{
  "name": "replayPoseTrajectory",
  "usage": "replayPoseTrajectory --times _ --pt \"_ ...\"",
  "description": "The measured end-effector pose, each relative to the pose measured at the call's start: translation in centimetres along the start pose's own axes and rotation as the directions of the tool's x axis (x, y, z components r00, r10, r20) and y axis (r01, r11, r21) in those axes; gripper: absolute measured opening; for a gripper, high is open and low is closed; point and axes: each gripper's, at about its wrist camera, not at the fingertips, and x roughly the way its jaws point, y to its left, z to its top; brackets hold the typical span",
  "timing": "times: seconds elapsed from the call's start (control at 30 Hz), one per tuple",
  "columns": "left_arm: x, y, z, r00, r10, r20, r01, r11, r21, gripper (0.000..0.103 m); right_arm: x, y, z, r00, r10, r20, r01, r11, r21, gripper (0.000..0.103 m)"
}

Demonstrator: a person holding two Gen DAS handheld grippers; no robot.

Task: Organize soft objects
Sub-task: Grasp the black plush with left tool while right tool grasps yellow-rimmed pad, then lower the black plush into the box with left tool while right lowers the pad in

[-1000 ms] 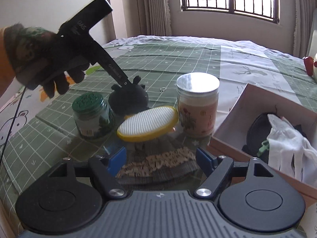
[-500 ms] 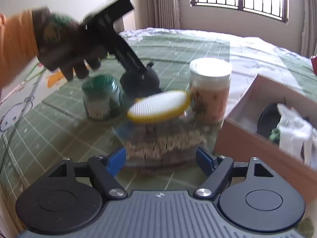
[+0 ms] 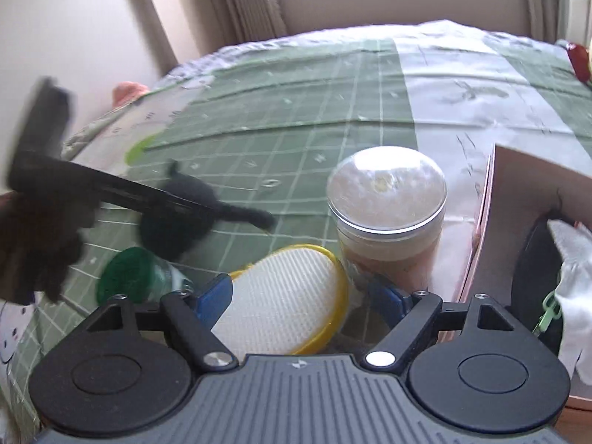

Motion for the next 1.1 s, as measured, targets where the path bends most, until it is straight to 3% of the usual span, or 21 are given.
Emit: replayPoseTrajectory --times 0.03,0.1,0.13,0.27,0.5,0.67,0.9,1.1 --pt "-1.0 0.4 -0.3 1.0 -0.007 0.022 0.008 1.0 -0.016 0.072 0.6 0.0 0.0 1.0 -0.002 -0.016 0.002 1.0 0.01 0.082" --pt "-2.8 1.0 -0.8 0.998 -0.016 0.057 0.019 0.999 -0.041 0.072 1.5 0.2 -0.2 0.999 0.007 -0.049 -0.005 1.0 0.031 0.067" --pt "-3.6 1.1 -1.1 0.997 -0.017 0.069 0.021 0.999 -0.047 0.072 1.6 0.5 -0.3 0.998 0.011 -0.062 -0.009 0.999 0.032 0.039" --pt "-6.7 0.8 -2.0 0.993 -0.013 0.119 0.019 0.999 -0.048 0.072 -0.6 2.4 0.5 0.998 0.035 -0.048 -0.037 0.999 -0.023 0.017" --pt "-12.0 -2.0 -1.9 0.975 0.026 0.221 -0.018 0.999 -0.038 0.072 -8.8 4.7 3.5 0.993 0.065 0.102 -0.055 0.994 -0.093 0.014" --pt "-13.6 -4.7 -1.9 0.971 0.024 0.239 -0.021 1.0 -0.015 0.072 -12.8 3.4 4.6 0.984 0.052 0.169 -0.038 0.996 -0.086 0.014" --pt "-12.9 -9.8 -0.6 0.966 -0.018 0.256 0.008 0.999 0.039 0.072 -17.8 -1.8 6.4 0.96 -0.025 0.28 0.029 1.0 -0.01 0.014" --pt "-10.0 -17.6 1.2 0.963 -0.056 0.264 0.014 0.987 0.157 0.072 -21.7 -8.3 5.7 0.929 -0.12 0.35 0.1 0.992 0.075 0.014"
